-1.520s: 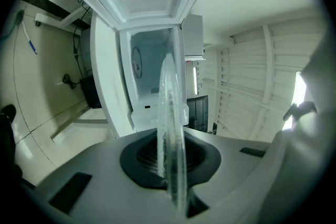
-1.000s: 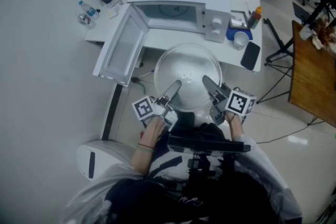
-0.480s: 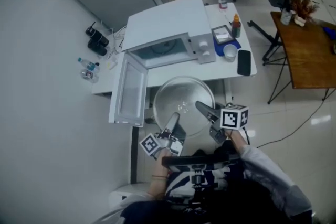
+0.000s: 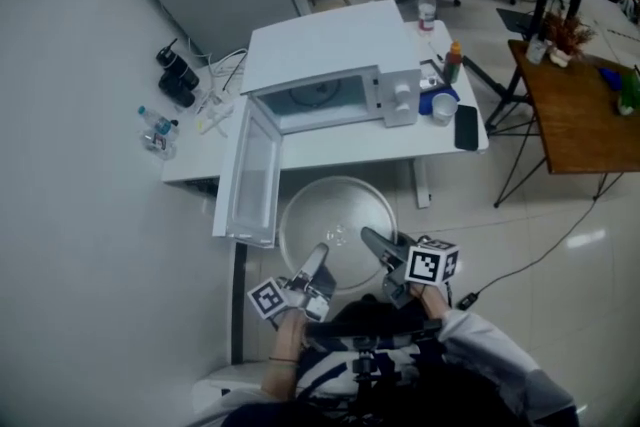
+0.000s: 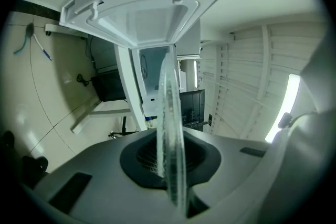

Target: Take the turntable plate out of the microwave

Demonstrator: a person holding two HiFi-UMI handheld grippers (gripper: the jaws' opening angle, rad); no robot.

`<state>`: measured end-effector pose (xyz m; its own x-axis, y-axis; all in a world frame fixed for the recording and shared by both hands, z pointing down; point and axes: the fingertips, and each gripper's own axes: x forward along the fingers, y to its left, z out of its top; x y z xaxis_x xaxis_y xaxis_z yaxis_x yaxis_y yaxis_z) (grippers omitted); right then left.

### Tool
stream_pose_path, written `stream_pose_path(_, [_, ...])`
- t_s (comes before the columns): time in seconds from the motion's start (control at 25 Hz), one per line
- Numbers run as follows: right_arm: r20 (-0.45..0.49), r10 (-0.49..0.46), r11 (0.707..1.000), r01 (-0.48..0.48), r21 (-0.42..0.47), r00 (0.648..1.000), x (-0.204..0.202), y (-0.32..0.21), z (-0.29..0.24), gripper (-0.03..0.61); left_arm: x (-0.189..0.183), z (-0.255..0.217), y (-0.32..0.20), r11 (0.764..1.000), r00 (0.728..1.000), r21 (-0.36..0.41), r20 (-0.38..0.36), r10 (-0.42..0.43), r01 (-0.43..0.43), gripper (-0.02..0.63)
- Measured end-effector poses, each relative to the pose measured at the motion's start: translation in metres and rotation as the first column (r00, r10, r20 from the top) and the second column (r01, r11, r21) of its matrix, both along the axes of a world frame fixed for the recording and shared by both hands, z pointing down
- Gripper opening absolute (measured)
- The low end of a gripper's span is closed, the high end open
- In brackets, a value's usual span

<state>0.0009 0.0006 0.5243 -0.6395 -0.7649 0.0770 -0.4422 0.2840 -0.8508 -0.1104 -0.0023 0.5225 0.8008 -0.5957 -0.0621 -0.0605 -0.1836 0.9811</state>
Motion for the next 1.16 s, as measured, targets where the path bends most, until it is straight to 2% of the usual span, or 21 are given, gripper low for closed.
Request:
stream_pose_path(0.24, [0.01,0.114,0.993,-0.114,-0.023,0.993,-0.007,0.021,0.008,0.078,-0.004,0.007,0.006,0.991,0.992,0.043,0.003,0.124,-0.124,0.012])
stream_pose_path(0.44, [-0.012,0.163,0.986,-0.163,-0.017,0.987,-0.003,0.034,0.005,0.078,0.0,0.001,0.013,0.983,0.985,0.066,-0.018,0.174,-0.173,0.012])
stream_pose_path(0.84, [-0.037,0.156,0.988,-0.156,-0.016,0.987,-0.012,0.037,0.002,0.078,-0.01,-0.003,0.017,0.984,0.986,0.085,-0.039,0.16,-0.156,0.012])
stream_pose_path(1.16, [-0.073,0.145,0.989,-0.147,-0.021,0.987,-0.008,0.042,0.003,0.078,-0.008,-0.004,0.023,0.987,0.986,0.068,-0.067,0.15,-0.145,0.012])
